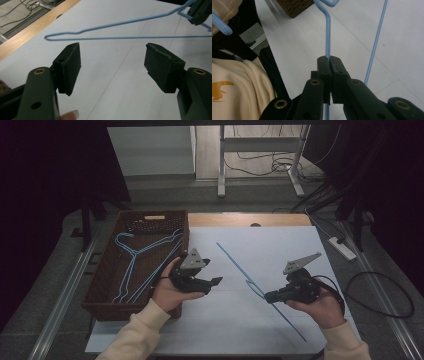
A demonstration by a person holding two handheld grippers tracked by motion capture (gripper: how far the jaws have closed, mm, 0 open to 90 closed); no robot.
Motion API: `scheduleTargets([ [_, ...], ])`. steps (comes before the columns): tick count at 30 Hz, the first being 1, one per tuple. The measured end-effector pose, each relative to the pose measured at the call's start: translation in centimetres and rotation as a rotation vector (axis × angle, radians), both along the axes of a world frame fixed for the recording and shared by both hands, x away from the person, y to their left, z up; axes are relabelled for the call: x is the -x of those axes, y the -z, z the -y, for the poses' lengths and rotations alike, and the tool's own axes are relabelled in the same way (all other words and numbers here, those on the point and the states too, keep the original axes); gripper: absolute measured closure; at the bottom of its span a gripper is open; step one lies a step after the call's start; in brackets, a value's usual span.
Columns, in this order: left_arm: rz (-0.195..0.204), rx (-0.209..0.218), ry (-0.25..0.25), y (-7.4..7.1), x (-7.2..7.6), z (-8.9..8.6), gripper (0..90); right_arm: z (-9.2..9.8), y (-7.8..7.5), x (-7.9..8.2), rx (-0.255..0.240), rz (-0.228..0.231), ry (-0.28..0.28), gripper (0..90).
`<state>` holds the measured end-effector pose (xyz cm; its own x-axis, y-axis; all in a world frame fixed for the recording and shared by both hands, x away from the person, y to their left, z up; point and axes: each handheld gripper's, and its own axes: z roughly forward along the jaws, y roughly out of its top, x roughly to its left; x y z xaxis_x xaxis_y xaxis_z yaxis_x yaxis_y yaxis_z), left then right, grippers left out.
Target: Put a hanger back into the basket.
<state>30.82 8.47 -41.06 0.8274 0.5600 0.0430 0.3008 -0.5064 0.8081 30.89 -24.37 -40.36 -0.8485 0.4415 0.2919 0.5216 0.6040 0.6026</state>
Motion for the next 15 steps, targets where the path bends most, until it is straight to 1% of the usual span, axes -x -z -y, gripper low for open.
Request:
scheduleTargets([
  [1,-0.008,-0.022,0.017,0.1,-0.5,0.6,30.6,0.0,0.0,0.0,-0.001,0.0,-0.003,88.2],
  [2,-0.006,-0.032,0.024,0.1,-0.7,0.9,30.6,0.0,0.0,0.1,0.0,0.0,-0.003,88.3],
  [3,-0.006,-0.032,0.024,0.1,-0.7,0.9,30.6,0.0,0.0,0.1,0.0,0.0,-0.003,88.3],
  [5,0.007,-0.072,0.052,0.3,-1.4,1.9,29.9,0.0,-0.1,0.1,-0.005,0.002,-0.008,88.3],
  [6,0.007,-0.072,0.052,0.3,-1.4,1.9,29.6,0.0,-0.1,0.1,-0.006,-0.002,-0.013,88.3],
  [8,0.022,-0.096,0.065,0.5,-1.8,2.5,29.3,0.0,0.0,0.1,-0.01,-0.006,-0.019,88.3],
  [10,0.032,-0.11,0.073,0.6,-2.2,2.9,29.2,0.0,0.0,0.2,-0.01,-0.009,-0.023,88.3],
  [11,0.042,-0.125,0.085,0.7,-2.4,3.2,29.2,0.0,0.1,0.2,-0.01,-0.004,-0.026,88.3],
  [12,0.061,-0.138,0.106,0.8,-2.5,3.6,29.2,0.0,0.1,0.2,-0.013,-0.004,-0.036,88.3],
  [13,0.061,-0.138,0.106,0.8,-2.5,3.6,29.3,0.0,0.1,0.2,-0.015,-0.003,-0.039,88.3],
  [14,0.078,-0.147,0.147,0.9,-2.7,4.1,29.5,0.0,0.0,0.3,-0.013,-0.003,-0.042,88.3],
  [15,0.078,-0.147,0.147,0.9,-2.7,4.1,29.7,0.0,0.0,0.3,-0.013,-0.003,-0.042,88.3],
])
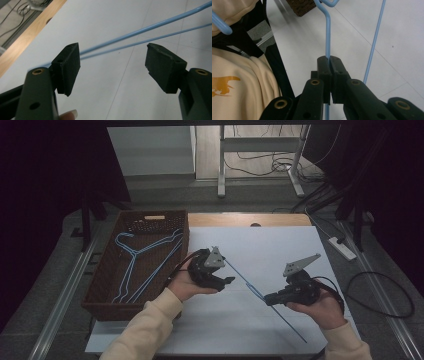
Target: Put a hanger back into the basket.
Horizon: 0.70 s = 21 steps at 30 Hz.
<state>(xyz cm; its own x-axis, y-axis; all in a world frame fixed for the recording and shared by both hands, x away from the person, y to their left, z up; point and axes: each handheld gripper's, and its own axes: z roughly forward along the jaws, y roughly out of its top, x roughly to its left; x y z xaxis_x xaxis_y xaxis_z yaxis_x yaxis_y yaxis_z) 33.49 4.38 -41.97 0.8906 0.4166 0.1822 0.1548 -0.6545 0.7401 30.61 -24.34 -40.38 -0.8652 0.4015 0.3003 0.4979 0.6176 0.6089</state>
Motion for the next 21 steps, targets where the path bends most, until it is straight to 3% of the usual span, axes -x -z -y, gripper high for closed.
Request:
scheduleTargets([
  [5,0.033,-0.048,0.091,0.0,-0.2,1.1,32.9,0.0,0.0,0.1,-0.002,-0.002,-0.017,88.3],
  [10,0.049,-0.086,0.127,0.1,-0.3,1.5,40.2,-0.1,0.0,0.3,-0.002,-0.001,-0.052,88.2],
  [13,0.051,-0.117,0.153,0.2,-0.3,1.7,54.6,-0.1,-0.1,0.4,-0.008,0.003,-0.08,88.2],
  [14,0.054,-0.131,0.154,0.2,-0.2,1.7,54.6,-0.1,-0.1,0.4,-0.008,0.003,-0.08,88.2],
  [15,0.05,-0.151,0.167,0.3,-0.2,1.8,61.7,0.0,-0.1,0.4,-0.008,0.003,-0.079,88.2],
  [18,0.053,-0.195,0.186,0.4,0.1,1.8,66.5,0.2,-0.1,0.2,-0.005,0.01,-0.07,88.1],
  [19,0.048,-0.206,0.193,0.4,0.2,1.8,72.1,0.6,-0.2,0.1,0.001,0.017,-0.049,88.1],
  [21,0.042,-0.21,0.197,0.3,0.3,1.8,75.3,0.8,-0.2,0.0,0.002,0.026,-0.04,88.1],
])
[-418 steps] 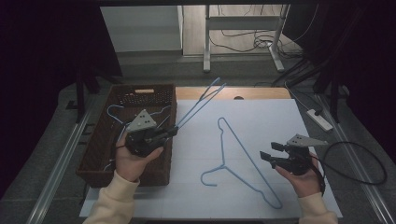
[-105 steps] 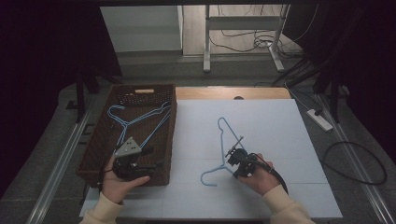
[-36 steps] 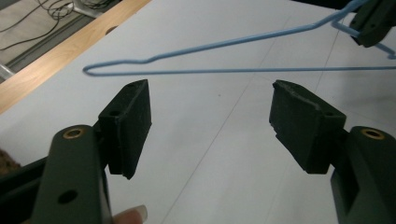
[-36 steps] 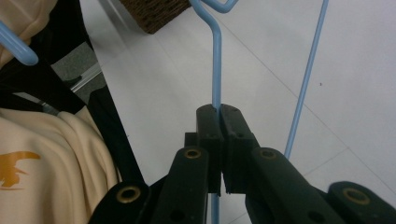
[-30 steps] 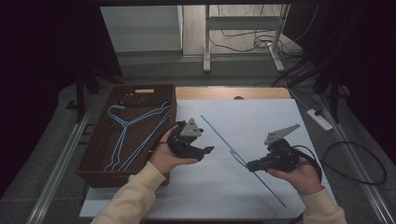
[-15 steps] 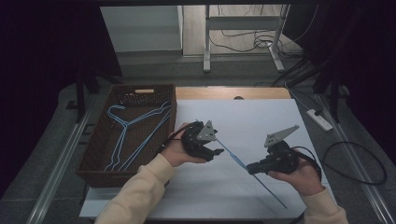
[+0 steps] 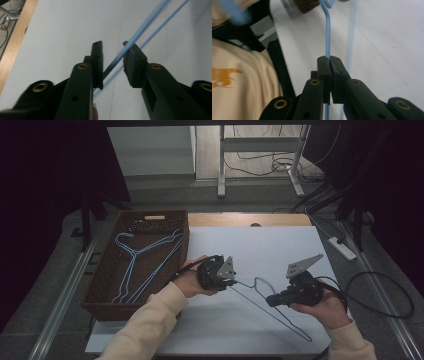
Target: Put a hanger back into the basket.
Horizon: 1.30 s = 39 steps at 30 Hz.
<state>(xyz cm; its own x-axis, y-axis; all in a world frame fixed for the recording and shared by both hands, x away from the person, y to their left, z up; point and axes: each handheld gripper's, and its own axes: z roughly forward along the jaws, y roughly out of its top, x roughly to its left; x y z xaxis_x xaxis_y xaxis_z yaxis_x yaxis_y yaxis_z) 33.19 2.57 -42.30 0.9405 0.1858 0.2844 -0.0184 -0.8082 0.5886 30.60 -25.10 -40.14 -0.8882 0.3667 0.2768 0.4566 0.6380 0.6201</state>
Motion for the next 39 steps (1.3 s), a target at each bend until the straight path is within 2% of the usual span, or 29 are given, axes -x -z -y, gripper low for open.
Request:
scheduleTargets([
  [1,-0.006,-0.003,0.005,-0.1,0.1,0.0,78.0,0.4,-0.2,-0.2,0.014,0.026,0.033,88.1],
  [2,-0.034,0.001,0.008,-0.2,0.2,-0.1,80.1,0.6,-0.2,-0.3,0.02,0.047,0.056,88.0],
  [3,-0.034,0.001,0.008,-0.2,0.2,-0.1,81.7,0.8,-0.3,-0.4,0.025,0.062,0.081,87.9],
  [4,-0.072,0.016,0.016,-0.4,0.4,-0.2,83.3,1.0,-0.3,-0.5,0.028,0.074,0.102,87.9],
  [5,-0.072,0.016,0.016,-0.4,0.4,-0.2,84.5,1.0,-0.3,-0.5,0.028,0.074,0.102,87.9],
  [6,-0.091,0.016,0.018,-0.5,0.5,-0.2,85.8,1.3,-0.4,-0.7,0.028,0.097,0.129,87.7],
  [7,-0.091,0.016,0.018,-0.5,0.5,-0.2,86.3,1.3,-0.4,-0.7,0.028,0.097,0.129,87.7],
  [8,-0.117,0.032,0.003,-0.6,0.7,-0.2,86.5,1.3,-0.4,-0.7,0.035,0.116,0.147,87.5],
  [10,-0.133,0.045,-0.004,-0.8,0.7,-0.3,86.5,1.3,-0.4,-0.8,0.039,0.126,0.151,87.2],
  [11,-0.162,0.07,-0.017,-1.0,0.7,-0.5,86.6,1.3,-0.5,-0.7,0.037,0.151,0.161,86.3],
  [12,-0.162,0.07,-0.017,-1.0,0.7,-0.5,86.6,1.3,-0.5,-0.7,0.037,0.151,0.161,86.3],
  [15,-0.198,0.1,-0.055,-1.4,0.8,-0.8,86.7,1.3,-0.7,-0.7,0.013,0.192,0.182,84.2],
  [16,-0.196,0.103,-0.076,-1.5,0.9,-0.9,86.8,1.4,-0.7,-0.7,0.009,0.204,0.186,82.0],
  [17,-0.196,0.103,-0.076,-1.5,0.9,-0.9,86.8,1.4,-0.7,-0.7,0.009,0.204,0.186,82.0],
  [19,-0.203,0.113,-0.108,-1.8,0.9,-1.3,86.9,1.5,-0.9,-0.7,-0.017,0.229,0.211,69.2],
  [21,-0.215,0.128,-0.142,-2.0,0.9,-1.7,86.9,1.5,-1.1,-0.5,-0.06,0.269,0.226,64.0],
  [22,-0.217,0.135,-0.171,-2.2,0.9,-2.1,87.0,1.5,-1.4,-0.3,-0.093,0.306,0.24,55.7],
  [25,-0.222,0.156,-0.212,-2.4,0.9,-2.7,87.0,1.3,-1.9,0.1,-0.144,0.379,0.271,44.2],
  [26,-0.222,0.156,-0.212,-2.4,0.9,-2.7,87.0,1.3,-1.9,0.1,-0.144,0.379,0.271,44.2],
  [27,-0.228,0.176,-0.23,-2.5,0.9,-2.9,87.0,1.3,-2.0,0.1,-0.154,0.392,0.28,41.5],
  [30,-0.236,0.197,-0.274,-2.9,0.8,-3.5,87.0,1.6,-2.1,0.3,-0.193,0.436,0.325,34.8],
  [33,-0.244,0.21,-0.304,-3.1,0.7,-3.9,87.0,1.9,-2.1,0.3,-0.201,0.44,0.335,34.2],
  [35,-0.252,0.246,-0.334,-3.5,0.6,-4.6,87.0,2.4,-2.1,0.2,-0.224,0.448,0.361,32.7],
  [36,-0.252,0.246,-0.334,-3.5,0.6,-4.6,87.0,2.4,-2.1,0.2,-0.224,0.448,0.361,32.7],
  [39,-0.248,0.307,-0.355,-4.2,0.6,-5.8,87.0,2.6,-2.2,0.3,-0.232,0.454,0.36,31.5],
])
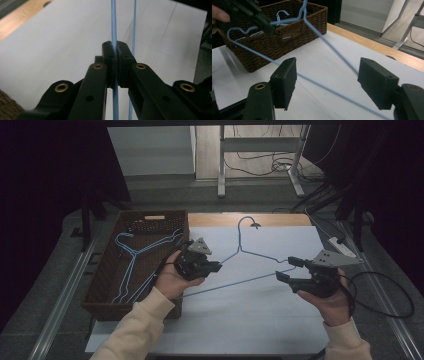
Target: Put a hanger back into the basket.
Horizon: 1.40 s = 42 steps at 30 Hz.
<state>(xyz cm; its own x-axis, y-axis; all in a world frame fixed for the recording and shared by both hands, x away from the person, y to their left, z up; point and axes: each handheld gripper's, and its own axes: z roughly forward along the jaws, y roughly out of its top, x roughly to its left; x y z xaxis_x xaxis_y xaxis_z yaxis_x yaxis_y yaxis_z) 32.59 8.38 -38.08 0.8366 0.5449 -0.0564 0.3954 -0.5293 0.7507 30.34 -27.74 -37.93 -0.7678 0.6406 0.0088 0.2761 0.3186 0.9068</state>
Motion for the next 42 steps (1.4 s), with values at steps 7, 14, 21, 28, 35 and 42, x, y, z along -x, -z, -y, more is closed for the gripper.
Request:
scheduleTargets([
  [7,0.014,0.072,-0.062,-1.2,0.2,-2.3,87.1,-0.3,0.3,0.1,0.008,-0.001,-0.006,30.7],
  [14,0.048,0.152,-0.135,-2.5,1.0,-5.6,87.0,-0.3,1.2,-0.4,0.019,-0.02,0.009,30.4],
  [21,0.066,0.198,-0.199,-2.8,1.9,-8.6,87.1,-0.3,2.6,-0.9,0.032,-0.033,0.032,28.5],
  [28,0.08,0.226,-0.28,-2.4,2.4,-11.3,87.0,-0.2,3.1,-1.1,0.036,-0.047,0.039,28.2],
  [35,0.08,0.224,-0.351,-1.9,2.5,-13.9,87.0,-0.5,3.8,-1.2,0.054,-0.065,0.034,26.6],
  [42,0.091,0.219,-0.434,-1.1,2.7,-16.6,87.0,-0.9,4.9,-1.4,0.08,-0.09,0.036,26.1],
])
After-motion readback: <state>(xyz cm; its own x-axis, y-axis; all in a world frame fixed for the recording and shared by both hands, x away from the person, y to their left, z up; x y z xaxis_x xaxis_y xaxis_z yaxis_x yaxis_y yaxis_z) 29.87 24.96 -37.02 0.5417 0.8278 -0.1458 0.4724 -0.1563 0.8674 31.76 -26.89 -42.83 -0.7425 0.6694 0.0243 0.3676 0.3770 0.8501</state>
